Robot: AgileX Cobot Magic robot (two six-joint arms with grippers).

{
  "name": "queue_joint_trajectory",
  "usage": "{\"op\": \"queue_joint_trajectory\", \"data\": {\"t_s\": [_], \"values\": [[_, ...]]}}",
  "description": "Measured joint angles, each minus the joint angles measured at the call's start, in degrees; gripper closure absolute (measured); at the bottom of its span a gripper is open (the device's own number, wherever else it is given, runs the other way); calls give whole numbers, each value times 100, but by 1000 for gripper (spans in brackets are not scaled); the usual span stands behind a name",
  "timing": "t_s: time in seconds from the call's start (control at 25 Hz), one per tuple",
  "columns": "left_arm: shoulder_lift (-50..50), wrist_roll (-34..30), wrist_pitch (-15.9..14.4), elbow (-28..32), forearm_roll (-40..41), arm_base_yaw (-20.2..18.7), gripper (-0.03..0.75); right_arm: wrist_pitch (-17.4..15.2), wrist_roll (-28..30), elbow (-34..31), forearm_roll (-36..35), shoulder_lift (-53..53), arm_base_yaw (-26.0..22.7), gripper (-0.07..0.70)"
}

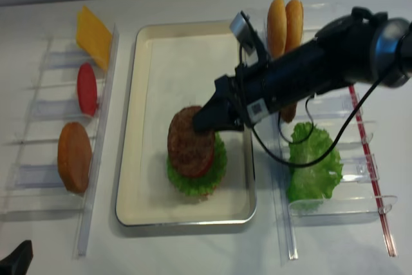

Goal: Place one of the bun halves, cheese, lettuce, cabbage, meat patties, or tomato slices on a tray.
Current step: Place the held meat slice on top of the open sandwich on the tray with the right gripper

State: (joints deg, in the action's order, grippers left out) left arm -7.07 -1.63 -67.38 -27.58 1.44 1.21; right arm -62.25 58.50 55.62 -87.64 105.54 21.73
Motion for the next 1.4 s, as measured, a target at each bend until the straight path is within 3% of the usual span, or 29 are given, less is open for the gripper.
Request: {"op": "queue_joint_trajectory", "data": {"t_s": [0.48, 0.8, 1.4], "values": [[0, 0, 0, 0, 0, 0, 286, 0, -51, 12, -207, 323, 0, 463], [0, 0, 0, 0, 0, 0, 286, 252, -143, 15, -207, 323, 0, 463], [0, 0, 0, 0, 0, 0, 286, 119, -186, 65, -266, 603, 0, 463]]}}
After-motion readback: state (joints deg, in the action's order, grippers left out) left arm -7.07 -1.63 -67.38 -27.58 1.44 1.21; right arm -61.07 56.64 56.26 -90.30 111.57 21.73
